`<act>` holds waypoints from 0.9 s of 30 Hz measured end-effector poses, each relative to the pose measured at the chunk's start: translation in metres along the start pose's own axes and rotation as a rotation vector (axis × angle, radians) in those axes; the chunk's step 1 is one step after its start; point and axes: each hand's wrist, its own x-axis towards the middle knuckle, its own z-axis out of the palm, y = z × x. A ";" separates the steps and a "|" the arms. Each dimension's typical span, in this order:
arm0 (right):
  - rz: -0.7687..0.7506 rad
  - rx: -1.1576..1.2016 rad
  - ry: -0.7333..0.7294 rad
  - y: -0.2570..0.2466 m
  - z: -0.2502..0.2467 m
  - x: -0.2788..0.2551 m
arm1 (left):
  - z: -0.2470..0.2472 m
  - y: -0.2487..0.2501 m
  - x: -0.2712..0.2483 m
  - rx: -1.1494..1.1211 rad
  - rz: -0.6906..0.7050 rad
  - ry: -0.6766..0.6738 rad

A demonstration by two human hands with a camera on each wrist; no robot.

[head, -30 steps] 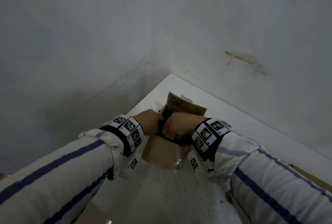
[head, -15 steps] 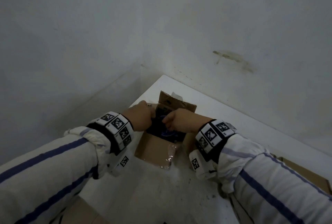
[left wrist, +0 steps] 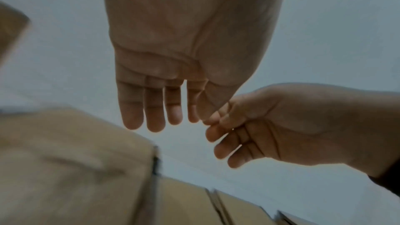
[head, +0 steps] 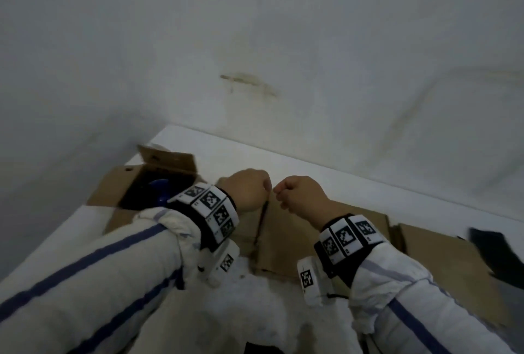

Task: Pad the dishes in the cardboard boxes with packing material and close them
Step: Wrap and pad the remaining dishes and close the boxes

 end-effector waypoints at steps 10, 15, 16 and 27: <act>0.313 0.072 0.313 0.184 -0.125 -0.084 | 0.130 0.207 0.051 -0.125 0.152 -0.187; 0.490 0.006 0.454 0.266 -0.170 -0.117 | 0.178 0.271 0.061 -0.133 0.257 -0.275; 0.539 -0.047 0.468 0.280 -0.178 -0.125 | 0.186 0.279 0.062 -0.130 0.262 -0.293; 0.697 -0.250 0.267 0.373 -0.175 -0.150 | 0.230 0.301 0.076 -0.080 0.271 -0.290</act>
